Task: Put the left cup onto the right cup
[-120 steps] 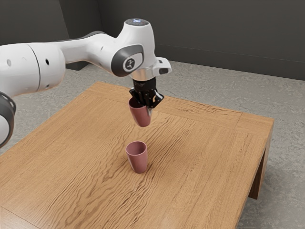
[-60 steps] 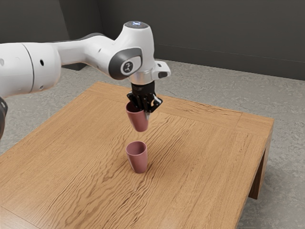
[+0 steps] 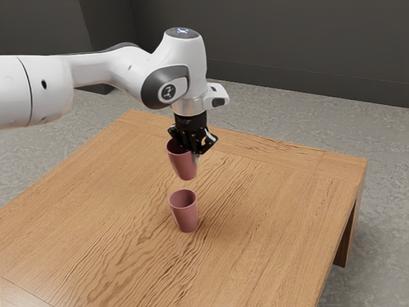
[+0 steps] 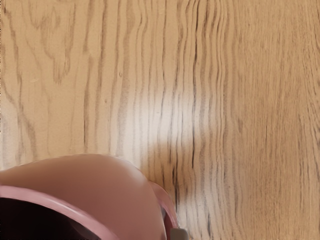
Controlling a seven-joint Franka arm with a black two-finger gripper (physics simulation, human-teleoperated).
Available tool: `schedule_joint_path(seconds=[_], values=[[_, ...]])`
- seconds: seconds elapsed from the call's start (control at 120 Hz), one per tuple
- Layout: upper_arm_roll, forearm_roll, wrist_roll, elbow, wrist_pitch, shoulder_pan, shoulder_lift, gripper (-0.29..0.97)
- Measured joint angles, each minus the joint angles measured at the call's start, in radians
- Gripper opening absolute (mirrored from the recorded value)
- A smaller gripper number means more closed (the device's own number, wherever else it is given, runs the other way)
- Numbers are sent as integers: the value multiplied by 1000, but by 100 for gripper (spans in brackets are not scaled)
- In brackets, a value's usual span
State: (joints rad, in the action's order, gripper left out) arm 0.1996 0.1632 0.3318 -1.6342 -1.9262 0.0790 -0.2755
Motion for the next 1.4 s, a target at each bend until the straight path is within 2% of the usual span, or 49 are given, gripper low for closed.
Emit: schedule_joint_path(seconds=[0.633, 1.4], values=[[1, -1, 52, -57, -1, 14, 43, -10], [9, -24, 119, -95, 11, 14, 43, -10]])
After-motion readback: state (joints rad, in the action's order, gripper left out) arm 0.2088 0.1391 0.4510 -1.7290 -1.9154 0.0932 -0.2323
